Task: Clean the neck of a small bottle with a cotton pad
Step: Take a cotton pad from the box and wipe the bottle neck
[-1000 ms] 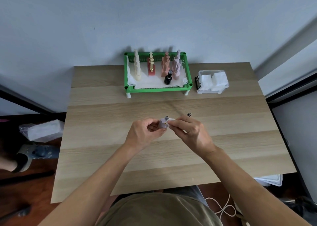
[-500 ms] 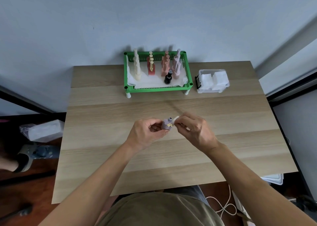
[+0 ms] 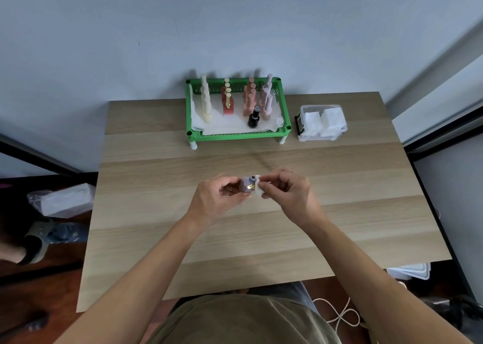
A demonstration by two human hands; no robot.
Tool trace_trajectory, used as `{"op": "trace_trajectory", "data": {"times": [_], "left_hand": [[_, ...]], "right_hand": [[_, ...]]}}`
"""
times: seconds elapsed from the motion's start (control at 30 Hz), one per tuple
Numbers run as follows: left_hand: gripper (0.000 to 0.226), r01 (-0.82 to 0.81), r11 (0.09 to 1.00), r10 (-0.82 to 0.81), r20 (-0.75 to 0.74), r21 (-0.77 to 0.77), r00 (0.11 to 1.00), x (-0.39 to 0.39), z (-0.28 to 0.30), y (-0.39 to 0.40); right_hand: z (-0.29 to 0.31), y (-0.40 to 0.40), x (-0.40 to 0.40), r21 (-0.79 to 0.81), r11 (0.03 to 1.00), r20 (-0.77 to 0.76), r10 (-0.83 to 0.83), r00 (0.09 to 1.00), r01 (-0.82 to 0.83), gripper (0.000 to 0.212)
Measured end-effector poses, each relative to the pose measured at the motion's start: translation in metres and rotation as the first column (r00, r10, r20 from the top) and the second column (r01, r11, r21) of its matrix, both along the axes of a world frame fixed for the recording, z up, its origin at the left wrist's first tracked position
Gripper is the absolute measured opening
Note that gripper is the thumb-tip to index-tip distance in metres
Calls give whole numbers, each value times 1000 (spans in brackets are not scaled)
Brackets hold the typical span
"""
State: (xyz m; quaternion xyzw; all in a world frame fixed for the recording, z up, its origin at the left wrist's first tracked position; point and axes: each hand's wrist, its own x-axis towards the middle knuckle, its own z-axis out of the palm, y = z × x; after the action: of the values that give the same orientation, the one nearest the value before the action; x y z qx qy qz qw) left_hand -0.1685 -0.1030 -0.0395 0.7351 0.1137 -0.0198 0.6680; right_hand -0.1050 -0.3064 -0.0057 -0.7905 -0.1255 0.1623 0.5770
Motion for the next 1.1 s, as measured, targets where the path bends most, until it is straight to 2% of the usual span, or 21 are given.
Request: {"op": "trace_trajectory", "data": {"times": [0.1,0.3,0.5,0.8,0.93,1.1], "left_hand": [[36,20,998,-21,19,52,1000,0,0,0],[32,82,958,-117,112,274,987,0,7,-2],[34,105,956,-150,148,275,978,-1,13,-7],[31,134,946,-183,143,295,973,-1,15,-8],[33,148,944,-197,143,294,970,-2,14,-10],[34,145,948,-192,146,285,971,-4,13,-14]], "right_hand": [[-2,-2,-2,48,998,-26,36,999,-35,17],[-1,-8,-4,79,995,7,67,998,-68,22],[5,-11,3,54,995,-33,88,996,-86,18],[9,-6,-1,18,1000,-87,-6,996,8,6],[14,-7,3,49,998,-132,-23,991,29,11],[16,-13,10,58,992,-179,-101,979,113,7]]}}
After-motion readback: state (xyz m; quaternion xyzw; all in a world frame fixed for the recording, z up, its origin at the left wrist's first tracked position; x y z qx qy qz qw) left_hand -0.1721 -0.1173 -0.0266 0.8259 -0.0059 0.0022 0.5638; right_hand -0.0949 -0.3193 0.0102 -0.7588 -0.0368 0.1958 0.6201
